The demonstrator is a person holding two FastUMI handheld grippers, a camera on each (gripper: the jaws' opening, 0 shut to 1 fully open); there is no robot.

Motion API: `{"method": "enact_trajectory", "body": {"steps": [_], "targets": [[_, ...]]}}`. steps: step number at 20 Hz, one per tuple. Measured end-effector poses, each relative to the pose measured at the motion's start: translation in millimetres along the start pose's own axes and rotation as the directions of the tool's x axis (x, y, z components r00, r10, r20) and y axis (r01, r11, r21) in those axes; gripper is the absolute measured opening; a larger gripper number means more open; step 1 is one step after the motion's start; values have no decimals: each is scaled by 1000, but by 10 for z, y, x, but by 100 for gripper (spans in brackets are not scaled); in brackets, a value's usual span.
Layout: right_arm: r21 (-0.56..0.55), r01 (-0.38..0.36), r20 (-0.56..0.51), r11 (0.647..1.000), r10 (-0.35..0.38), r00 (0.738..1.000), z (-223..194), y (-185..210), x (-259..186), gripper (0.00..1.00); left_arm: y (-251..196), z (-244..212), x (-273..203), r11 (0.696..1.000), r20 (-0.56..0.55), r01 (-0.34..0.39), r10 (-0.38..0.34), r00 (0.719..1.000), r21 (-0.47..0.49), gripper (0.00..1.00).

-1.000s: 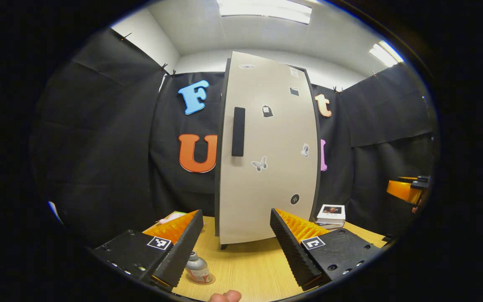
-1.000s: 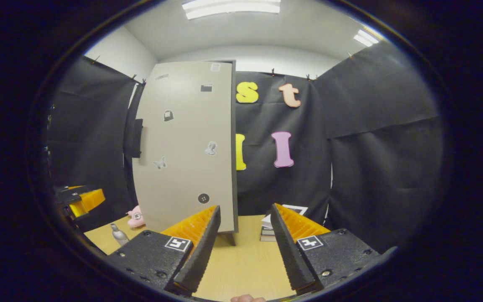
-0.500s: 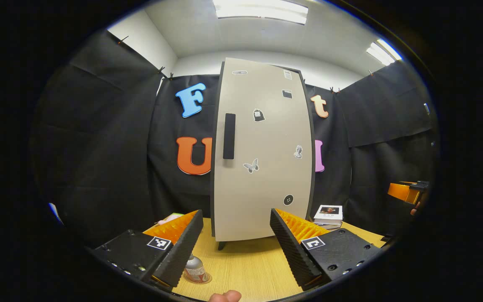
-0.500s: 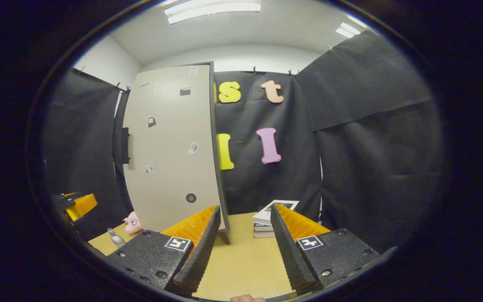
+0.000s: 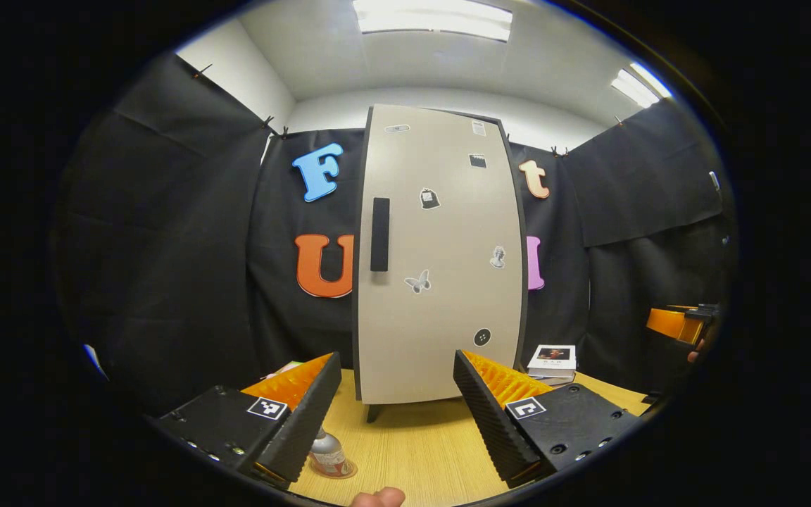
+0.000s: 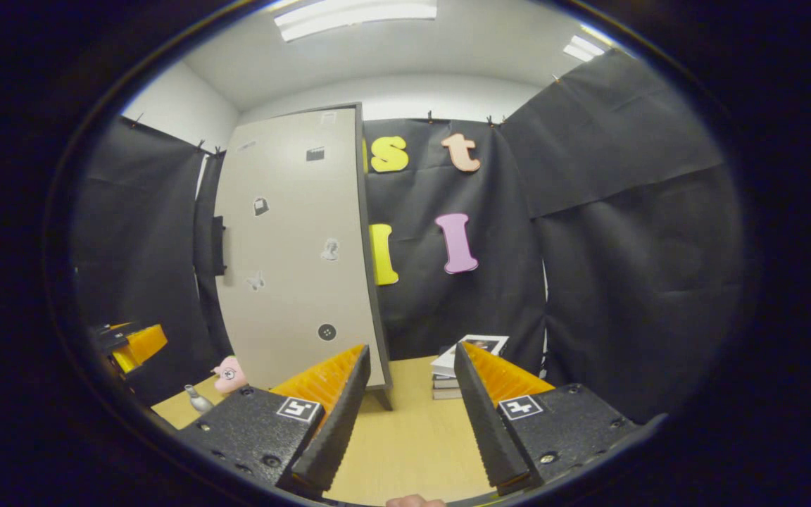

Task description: Open the cabinet door with the right hand, grasp the bottle in the cabinet with the left hand and place it on the coaster, then close the cabinet door with the right hand.

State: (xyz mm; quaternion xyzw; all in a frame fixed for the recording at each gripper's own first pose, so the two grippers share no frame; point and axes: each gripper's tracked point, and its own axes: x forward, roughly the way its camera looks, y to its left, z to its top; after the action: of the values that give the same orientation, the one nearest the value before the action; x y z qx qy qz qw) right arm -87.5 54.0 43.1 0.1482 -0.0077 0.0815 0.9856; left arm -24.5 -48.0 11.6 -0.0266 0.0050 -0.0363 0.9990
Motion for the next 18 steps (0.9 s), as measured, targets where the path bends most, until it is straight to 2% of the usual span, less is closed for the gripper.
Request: {"method": "enact_trajectory", "body": {"steps": [18], "targets": [[-2, -17, 1, 1000, 17, 1000, 42, 59, -12, 78, -24, 6, 23, 1000, -1, 5, -5, 1000, -2, 96]]}}
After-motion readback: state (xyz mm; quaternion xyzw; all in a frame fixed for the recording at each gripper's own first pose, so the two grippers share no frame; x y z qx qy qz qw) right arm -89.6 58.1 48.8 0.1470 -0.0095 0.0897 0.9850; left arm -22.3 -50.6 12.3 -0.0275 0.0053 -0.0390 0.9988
